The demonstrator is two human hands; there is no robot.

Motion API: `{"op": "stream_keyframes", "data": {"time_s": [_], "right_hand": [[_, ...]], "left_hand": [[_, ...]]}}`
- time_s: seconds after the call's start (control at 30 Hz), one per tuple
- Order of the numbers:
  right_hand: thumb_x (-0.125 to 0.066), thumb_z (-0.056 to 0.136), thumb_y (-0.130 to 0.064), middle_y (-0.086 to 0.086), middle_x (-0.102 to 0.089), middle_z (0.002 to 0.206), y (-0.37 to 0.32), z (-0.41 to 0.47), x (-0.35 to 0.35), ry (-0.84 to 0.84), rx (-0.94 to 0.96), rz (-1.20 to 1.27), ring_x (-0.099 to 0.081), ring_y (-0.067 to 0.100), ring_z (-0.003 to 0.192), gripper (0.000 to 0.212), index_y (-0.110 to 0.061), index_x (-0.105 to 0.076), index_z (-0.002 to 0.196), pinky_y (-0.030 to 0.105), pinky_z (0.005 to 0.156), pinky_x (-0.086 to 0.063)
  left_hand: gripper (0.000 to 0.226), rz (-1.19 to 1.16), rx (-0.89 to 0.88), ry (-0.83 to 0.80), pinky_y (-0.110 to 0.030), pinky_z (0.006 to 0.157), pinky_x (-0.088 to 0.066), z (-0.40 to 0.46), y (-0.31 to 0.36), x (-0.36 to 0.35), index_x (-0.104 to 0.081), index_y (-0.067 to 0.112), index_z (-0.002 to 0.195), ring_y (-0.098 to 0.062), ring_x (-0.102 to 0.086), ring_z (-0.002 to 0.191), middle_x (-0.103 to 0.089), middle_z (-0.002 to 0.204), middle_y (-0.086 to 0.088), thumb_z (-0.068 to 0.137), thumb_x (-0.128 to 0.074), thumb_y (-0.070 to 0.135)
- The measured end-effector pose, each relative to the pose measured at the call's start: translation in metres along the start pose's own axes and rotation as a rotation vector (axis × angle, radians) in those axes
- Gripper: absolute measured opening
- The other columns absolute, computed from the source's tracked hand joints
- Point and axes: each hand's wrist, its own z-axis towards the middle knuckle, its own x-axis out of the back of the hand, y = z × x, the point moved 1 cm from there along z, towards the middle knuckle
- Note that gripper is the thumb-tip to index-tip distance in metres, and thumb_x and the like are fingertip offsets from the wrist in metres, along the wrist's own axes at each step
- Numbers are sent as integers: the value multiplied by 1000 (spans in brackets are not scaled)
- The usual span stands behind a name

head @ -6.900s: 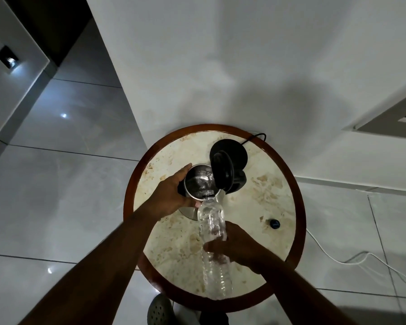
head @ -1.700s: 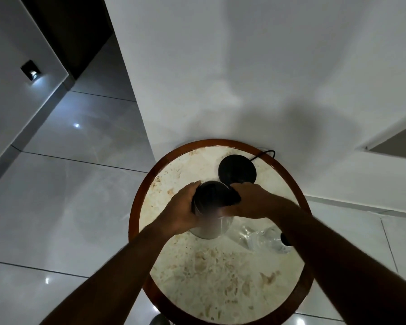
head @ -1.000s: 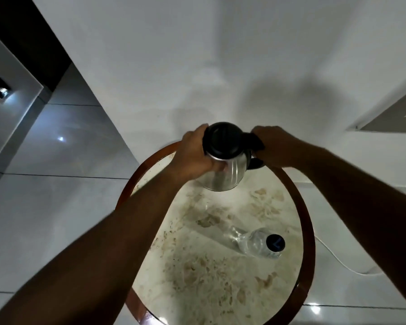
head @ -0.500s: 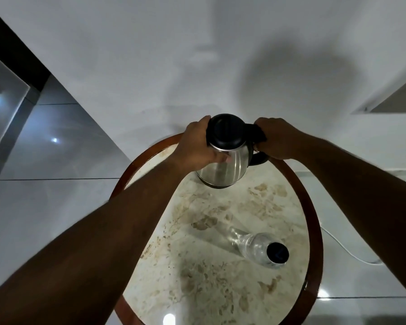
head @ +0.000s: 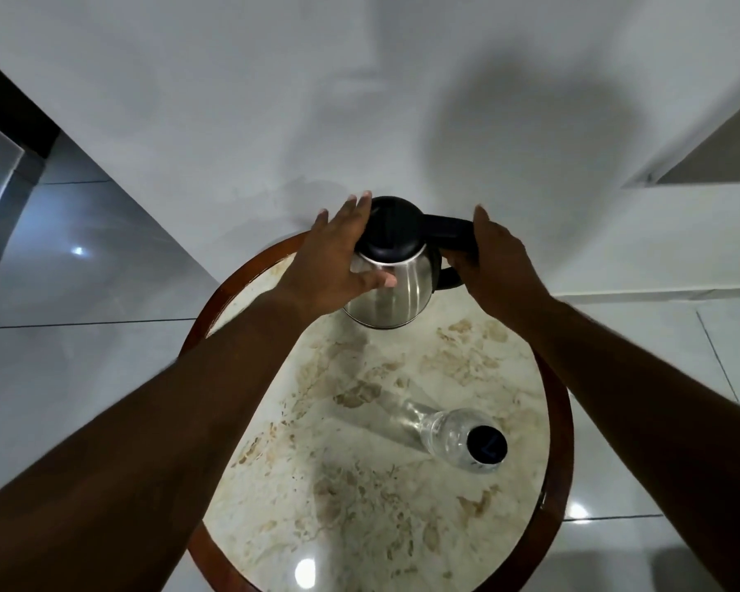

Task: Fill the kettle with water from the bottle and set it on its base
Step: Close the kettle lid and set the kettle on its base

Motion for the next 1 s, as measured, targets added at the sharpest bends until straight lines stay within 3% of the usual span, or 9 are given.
{"op": "stream_keyframes", "data": {"time_s": [0.13, 0.3, 0.57, 0.77, 1.0], "right_hand": [[-45, 101, -20, 21, -30, 151, 1, -1, -6, 74, 28, -120, -37, 39, 133, 59, -6, -15, 149, 49, 108, -33], [-51, 96, -11, 25, -20, 155, -8, 1, -4, 71, 62, -376, -30, 41, 137, 66, 0, -12, 147, 50, 108, -34], [-50, 97, -22, 18, -23, 156, -16, -10, -5, 70, 58, -275, -32, 36, 138, 62, -4, -19, 147, 46, 109, -31], [-47, 98, -27, 14, -24, 157, -20, -21, 4, 83, 160, -239, -17, 26, 146, 56, -6, -26, 146, 40, 115, -21], [-42, 100, -30, 15, -16, 159, -29, -18, -1, 16, 150, -254, -13, 26, 147, 58, -3, -22, 148, 40, 117, -17]], "left_hand": [[108, -21, 32, 1, -42, 123, -4, 5, -10, -2, -7, 26, 156, -26, -3, 153, -13, 165, -1, 76, -74, 53], [108, 16, -41, 28, -37, 122, 1, 9, -12, -5, -8, 19, 156, -16, -6, 152, -18, 164, -2, 77, -74, 52], [113, 113, 54, -27, -57, 120, -13, 7, -12, -2, 4, 28, 155, -32, 4, 152, -4, 167, 1, 76, -68, 62], [80, 270, -83, 119, -44, 119, -16, -14, -9, 7, -5, 15, 156, -25, 0, 153, -6, 166, -4, 96, -40, 55], [64, 294, -44, 42, -48, 112, -32, -18, -2, 10, -20, 18, 154, -29, -20, 150, -27, 162, -4, 100, -30, 49]]}}
